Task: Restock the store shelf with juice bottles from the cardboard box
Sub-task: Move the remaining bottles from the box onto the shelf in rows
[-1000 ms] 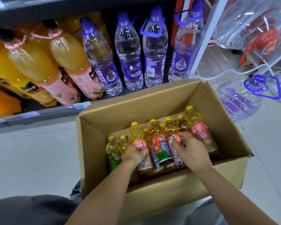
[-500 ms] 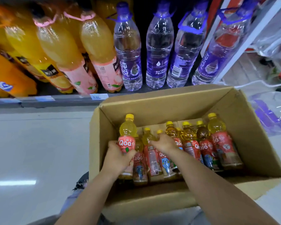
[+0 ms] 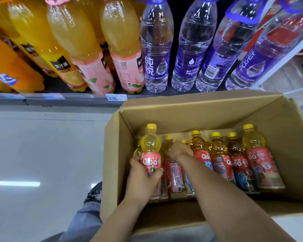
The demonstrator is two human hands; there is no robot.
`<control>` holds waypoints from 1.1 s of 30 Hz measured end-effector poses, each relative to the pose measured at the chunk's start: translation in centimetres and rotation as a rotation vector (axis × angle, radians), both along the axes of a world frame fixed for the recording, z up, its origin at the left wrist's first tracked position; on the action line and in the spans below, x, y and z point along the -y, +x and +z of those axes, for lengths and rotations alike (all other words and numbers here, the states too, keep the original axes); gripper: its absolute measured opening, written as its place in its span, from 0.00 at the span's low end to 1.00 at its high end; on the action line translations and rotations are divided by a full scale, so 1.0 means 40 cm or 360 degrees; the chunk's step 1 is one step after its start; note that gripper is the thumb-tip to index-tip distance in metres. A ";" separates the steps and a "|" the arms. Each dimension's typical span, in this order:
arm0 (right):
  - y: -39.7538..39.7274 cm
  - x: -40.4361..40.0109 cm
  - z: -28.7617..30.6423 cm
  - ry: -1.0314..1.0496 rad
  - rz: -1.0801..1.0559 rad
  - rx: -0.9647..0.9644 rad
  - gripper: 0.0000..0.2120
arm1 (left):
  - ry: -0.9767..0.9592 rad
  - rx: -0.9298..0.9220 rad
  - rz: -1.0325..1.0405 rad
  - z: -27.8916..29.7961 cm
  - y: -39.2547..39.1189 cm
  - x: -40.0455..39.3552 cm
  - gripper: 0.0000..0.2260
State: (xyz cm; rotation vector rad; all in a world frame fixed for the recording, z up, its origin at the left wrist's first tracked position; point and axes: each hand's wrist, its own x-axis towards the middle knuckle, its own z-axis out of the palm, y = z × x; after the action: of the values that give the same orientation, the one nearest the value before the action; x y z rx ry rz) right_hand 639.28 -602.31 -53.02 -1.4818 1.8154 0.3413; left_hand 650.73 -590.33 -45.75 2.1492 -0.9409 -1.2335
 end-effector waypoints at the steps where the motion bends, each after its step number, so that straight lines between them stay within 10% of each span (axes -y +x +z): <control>1: -0.005 0.001 -0.002 -0.0032 0.0004 -0.0030 0.29 | -0.0003 -0.0012 -0.0001 -0.001 -0.002 -0.001 0.28; 17: -0.169 -0.095 0.283 -0.0630 -0.0176 0.0728 0.30 | -0.0162 -0.0030 -0.0013 0.194 -0.060 0.039 0.21; 33: -0.277 -0.015 1.053 -0.1697 -0.0497 0.1655 0.23 | -0.1366 -0.0099 -0.0184 0.860 -0.100 0.211 0.22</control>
State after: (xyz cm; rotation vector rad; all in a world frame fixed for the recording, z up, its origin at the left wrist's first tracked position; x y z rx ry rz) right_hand 628.22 -601.72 -10.88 -1.4644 1.2527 -1.4859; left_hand 646.74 -598.78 -11.34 1.3819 -1.2803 -0.7241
